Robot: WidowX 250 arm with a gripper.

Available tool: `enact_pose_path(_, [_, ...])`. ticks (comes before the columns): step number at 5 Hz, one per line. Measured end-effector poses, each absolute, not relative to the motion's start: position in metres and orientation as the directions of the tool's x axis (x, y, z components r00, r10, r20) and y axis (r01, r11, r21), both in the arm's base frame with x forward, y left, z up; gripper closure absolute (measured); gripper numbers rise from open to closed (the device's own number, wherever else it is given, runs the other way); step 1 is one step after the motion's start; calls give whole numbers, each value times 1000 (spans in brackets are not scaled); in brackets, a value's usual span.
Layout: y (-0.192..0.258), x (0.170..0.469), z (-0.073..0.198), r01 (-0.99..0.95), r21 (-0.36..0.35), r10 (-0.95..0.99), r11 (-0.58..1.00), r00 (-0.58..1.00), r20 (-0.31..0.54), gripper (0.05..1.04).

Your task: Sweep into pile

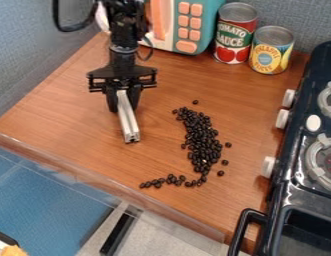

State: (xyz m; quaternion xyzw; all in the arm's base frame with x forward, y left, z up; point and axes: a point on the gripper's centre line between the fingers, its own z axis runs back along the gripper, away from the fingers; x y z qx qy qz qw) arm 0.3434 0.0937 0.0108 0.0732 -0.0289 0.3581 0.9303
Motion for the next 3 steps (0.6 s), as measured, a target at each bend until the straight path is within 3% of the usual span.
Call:
enact_pose_path(1, [101,334,13,-669,112,667,735,743,55,348])
enact_pose_path(2, [112,326,62,-675,34,672,737,738,64,95])
enact_pose_path(3, [120,313,101,-671,31,660,741,735,156,75])
